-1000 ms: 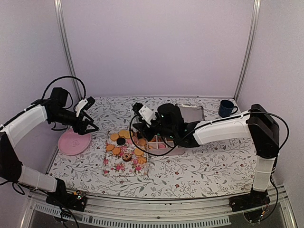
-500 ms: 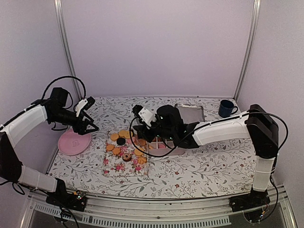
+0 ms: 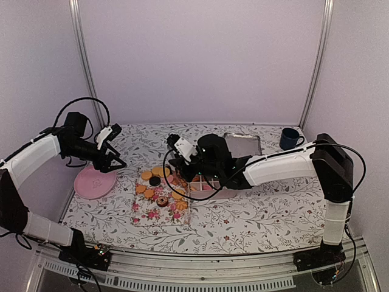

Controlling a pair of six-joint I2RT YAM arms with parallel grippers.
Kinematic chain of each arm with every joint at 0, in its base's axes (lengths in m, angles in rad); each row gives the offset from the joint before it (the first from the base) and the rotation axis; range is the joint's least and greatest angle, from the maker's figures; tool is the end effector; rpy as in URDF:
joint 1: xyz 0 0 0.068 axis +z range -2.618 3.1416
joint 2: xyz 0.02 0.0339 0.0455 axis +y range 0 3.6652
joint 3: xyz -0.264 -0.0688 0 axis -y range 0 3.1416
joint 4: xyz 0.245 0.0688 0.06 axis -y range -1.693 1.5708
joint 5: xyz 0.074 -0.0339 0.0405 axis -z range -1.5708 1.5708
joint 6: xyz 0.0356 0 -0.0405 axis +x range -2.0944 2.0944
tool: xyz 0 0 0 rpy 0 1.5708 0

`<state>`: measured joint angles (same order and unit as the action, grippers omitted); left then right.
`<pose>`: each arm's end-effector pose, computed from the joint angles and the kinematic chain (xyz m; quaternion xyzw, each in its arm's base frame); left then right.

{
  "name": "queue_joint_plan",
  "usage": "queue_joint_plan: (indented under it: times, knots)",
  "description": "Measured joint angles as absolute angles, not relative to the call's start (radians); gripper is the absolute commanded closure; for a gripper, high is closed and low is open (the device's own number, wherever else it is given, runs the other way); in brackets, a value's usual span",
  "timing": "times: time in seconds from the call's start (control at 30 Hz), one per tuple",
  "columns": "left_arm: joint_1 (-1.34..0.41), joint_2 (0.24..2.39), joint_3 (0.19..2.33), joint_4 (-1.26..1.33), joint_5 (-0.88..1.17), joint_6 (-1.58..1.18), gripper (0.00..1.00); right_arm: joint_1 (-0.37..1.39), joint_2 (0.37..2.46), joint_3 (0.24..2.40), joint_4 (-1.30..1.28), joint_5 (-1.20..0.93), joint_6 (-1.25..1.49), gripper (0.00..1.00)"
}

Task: Pack the cookies
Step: Pick up the fake cookies from the plate, then place the fake cookies in the empty pocket of the box.

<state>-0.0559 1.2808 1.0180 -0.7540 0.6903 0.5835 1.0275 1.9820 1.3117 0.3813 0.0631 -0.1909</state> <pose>0.2484 -0.0366 0.2745 0.3723 0.8302 -0.2471 0.3333 0.2396 0.3924 0.2191 -0.4430 0.6678 0.2197 0.5564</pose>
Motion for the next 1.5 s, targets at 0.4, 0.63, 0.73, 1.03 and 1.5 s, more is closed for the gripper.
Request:
queue_joint_plan:
  times: [0.4,0.63,0.73,1.03,1.5]
  knots:
    - [-0.056,1.281,1.018,-0.756,0.691,0.583,0.29,1.025,1.94,1.323,0.353,0.037,-0.176,1.0]
    - [-0.056,1.281,1.018,-0.757,0.694,0.583,0.3,1.007,1.733,1.249,0.359,0.014,-0.155,1.0]
    - [-0.056,1.281,1.019,-0.759,0.695,0.583,0.3,0.986,1.59,1.141,0.371,0.004,-0.145,1.0]
    - [-0.061,1.284,1.022,-0.761,0.698,0.583,0.29,0.925,1.335,0.856,0.344,0.008,-0.13,0.98]
    - [-0.072,1.284,1.024,-0.761,0.694,0.583,0.29,0.903,1.33,0.812,0.314,0.011,-0.12,0.95]
